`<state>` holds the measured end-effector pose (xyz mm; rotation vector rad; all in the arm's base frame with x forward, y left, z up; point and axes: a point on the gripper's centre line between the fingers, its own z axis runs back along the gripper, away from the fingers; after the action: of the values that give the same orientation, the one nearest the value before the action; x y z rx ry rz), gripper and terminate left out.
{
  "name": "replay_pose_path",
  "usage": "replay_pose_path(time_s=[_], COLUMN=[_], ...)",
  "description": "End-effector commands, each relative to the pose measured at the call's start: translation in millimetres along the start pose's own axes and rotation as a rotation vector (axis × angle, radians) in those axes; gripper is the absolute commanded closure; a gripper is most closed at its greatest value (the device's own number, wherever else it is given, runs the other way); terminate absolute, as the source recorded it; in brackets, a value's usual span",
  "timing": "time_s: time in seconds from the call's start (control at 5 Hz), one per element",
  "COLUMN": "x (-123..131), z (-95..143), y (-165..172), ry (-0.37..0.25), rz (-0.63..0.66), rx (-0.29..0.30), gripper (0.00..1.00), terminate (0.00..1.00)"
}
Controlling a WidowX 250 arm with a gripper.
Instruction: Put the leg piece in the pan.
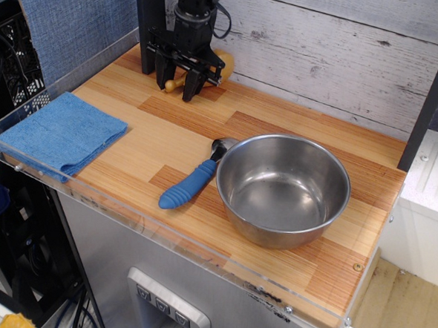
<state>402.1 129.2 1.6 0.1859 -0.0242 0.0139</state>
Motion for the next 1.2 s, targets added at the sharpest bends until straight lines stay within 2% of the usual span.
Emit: replay_pose_path(time_s=[0.0, 0.2, 0.4, 0.6, 1.0], x=[-70, -79, -78, -88, -129], z=[-32, -23, 9, 30, 25], y=[-30, -27, -19, -11, 2], ry=[-0.017, -0.052, -0.092, -0.088, -0.043], rz=[-0.154, -0.155, -0.146, -0.1, -0.053], rx=[-0.032, -0.088, -0.183, -0.215, -0.201], gripper=[1.0, 1.0, 1.0, 1.0, 1.0], terminate=[0.0, 0.0, 0.0, 0.0, 0.0])
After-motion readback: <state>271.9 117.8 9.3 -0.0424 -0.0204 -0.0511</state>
